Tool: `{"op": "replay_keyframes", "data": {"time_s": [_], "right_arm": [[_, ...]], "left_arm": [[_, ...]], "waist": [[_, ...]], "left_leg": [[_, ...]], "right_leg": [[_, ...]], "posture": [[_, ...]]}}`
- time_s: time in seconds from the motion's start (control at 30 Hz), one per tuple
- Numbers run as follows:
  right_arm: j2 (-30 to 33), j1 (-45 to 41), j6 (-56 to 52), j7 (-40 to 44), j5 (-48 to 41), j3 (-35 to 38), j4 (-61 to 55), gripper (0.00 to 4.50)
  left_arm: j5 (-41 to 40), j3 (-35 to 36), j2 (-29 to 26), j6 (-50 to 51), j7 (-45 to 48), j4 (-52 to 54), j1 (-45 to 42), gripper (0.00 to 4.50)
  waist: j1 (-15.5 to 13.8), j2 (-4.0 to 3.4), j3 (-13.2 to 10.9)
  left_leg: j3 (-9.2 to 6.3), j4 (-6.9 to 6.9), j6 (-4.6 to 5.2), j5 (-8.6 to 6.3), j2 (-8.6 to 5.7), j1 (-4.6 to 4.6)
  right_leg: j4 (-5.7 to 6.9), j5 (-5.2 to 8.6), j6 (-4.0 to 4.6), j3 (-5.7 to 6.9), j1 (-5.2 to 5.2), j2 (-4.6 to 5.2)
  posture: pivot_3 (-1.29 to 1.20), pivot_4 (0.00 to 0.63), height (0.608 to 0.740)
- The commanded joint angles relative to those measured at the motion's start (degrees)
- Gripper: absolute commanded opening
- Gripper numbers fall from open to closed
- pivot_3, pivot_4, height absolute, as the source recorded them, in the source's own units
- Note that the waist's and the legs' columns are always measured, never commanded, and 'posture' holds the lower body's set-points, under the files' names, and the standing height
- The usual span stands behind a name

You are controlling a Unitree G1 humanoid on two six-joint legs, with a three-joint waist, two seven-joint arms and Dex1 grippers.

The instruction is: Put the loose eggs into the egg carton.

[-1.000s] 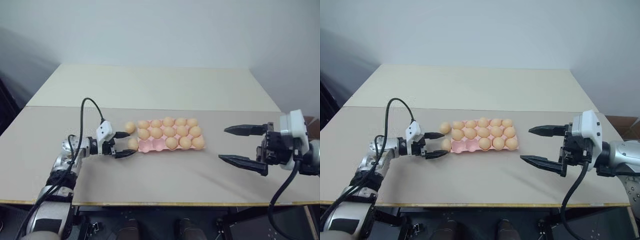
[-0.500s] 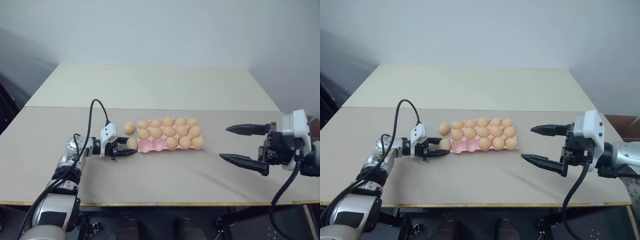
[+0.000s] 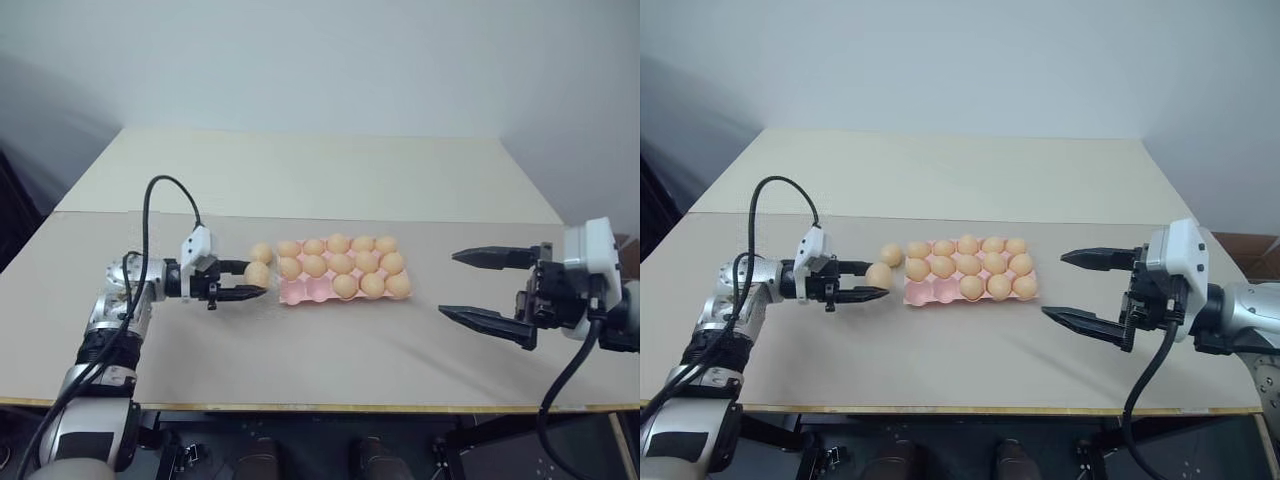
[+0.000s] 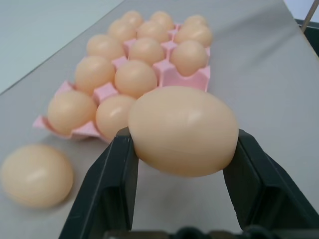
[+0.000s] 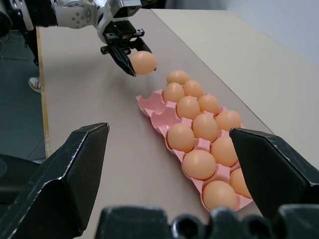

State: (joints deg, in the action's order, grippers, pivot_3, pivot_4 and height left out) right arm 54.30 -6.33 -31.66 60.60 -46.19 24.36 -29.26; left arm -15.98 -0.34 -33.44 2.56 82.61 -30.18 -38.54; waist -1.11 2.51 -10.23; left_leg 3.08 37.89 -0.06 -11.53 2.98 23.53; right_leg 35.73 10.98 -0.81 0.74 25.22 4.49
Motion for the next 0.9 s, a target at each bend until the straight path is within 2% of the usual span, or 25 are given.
{"op": "replay_keyframes", "data": {"time_s": [0.03, 0.27, 0.37, 0.5, 0.53, 0.6, 0.73, 0.8, 0.9], "right_arm": [[0.01, -0.49, 1.28, -0.59, -0.06, 1.12, -1.03, 4.50], [-0.14, 1.21, 0.98, -1.99, -0.51, 2.44, -2.84, 4.50], [-0.18, 2.01, 0.87, -2.66, -0.80, 3.04, -3.58, 4.50], [-0.29, 2.61, 0.90, -3.29, -0.95, 3.43, -4.12, 4.50], [-0.34, 2.56, 0.94, -3.41, -0.92, 3.35, -4.11, 4.50], [-0.39, 2.38, 1.01, -3.60, -0.86, 3.07, -4.06, 4.50], [-0.44, 1.88, 1.46, -3.14, -0.64, 2.56, -3.23, 4.50], [-0.43, 1.35, 1.60, -2.78, -0.56, 2.12, -2.53, 4.50], [-0.38, 0.35, 1.99, -1.64, -0.23, 0.88, -1.08, 4.50]], "left_arm": [[-0.28, -2.20, 3.28, 1.19, -1.16, 2.01, -2.79, 2.26], [2.96, -5.78, 9.19, -0.07, -4.17, -1.55, -6.64, 2.26], [4.56, -6.90, 9.30, 0.92, -5.29, -2.94, -7.78, 3.07], [3.91, -6.67, 8.91, 0.99, -4.39, -0.93, -7.19, 4.37], [3.87, -6.45, 8.61, 0.62, -4.39, -0.31, -6.92, 4.46], [3.92, -5.79, 7.84, -0.76, -4.89, 0.61, -6.42, 4.46], [0.04, -2.41, 4.33, 4.46, -4.63, 6.64, -4.25, 4.46], [-2.67, 0.40, 1.40, 7.56, -4.86, 11.08, -1.76, 4.46], [-5.96, 5.42, -6.04, 10.59, -3.80, 18.05, 4.28, 4.46]], "waist": [[-0.01, 0.00, 0.00], [0.51, 0.01, 0.00], [0.73, 0.01, 0.00], [0.62, 0.02, 0.00], [0.57, 0.02, 0.00], [0.54, 0.02, 0.00], [0.74, 0.01, 0.00], [1.07, 0.01, 0.00], [1.89, 0.01, 0.00]], "left_leg": [[0.00, 0.00, 0.00, 0.00, 0.00, 0.01], [-0.03, 0.02, 0.00, 0.00, -0.01, 0.01], [-0.04, 0.01, 0.01, 0.00, 0.00, -0.02], [-0.05, 0.02, 0.01, 0.00, 0.00, -0.02], [-0.06, 0.02, 0.01, 0.00, -0.01, -0.02], [-0.06, 0.02, 0.01, 0.00, -0.01, -0.01], [-0.06, 0.02, 0.01, 0.00, 0.00, -0.01], [-0.06, 0.01, 0.01, 0.00, 0.02, -0.02], [-0.06, 0.00, 0.01, 0.00, 0.05, -0.05]], "right_leg": [[0.00, -0.04, -0.07, 0.00, 0.00, 0.00], [0.01, -0.09, -0.15, -0.02, 0.00, -0.04], [0.03, -0.09, -0.15, -0.05, 0.00, -0.06], [0.03, -0.09, -0.15, -0.03, 0.00, -0.06], [0.03, -0.09, -0.15, -0.03, 0.00, -0.05], [0.02, -0.08, -0.14, -0.03, 0.00, -0.05], [0.02, -0.09, -0.14, -0.04, 0.01, -0.05], [0.03, -0.08, -0.14, -0.04, 0.02, -0.06], [0.05, -0.08, -0.14, -0.04, 0.03, -0.07]], "posture": [[0.00, 0.150, 0.740], [0.00, 0.150, 0.740], [0.00, 0.150, 0.740], [0.00, 0.150, 0.740], [0.00, 0.150, 0.740], [0.00, 0.150, 0.740], [0.00, 0.150, 0.740], [0.00, 0.150, 0.740], [0.00, 0.150, 0.740]]}}
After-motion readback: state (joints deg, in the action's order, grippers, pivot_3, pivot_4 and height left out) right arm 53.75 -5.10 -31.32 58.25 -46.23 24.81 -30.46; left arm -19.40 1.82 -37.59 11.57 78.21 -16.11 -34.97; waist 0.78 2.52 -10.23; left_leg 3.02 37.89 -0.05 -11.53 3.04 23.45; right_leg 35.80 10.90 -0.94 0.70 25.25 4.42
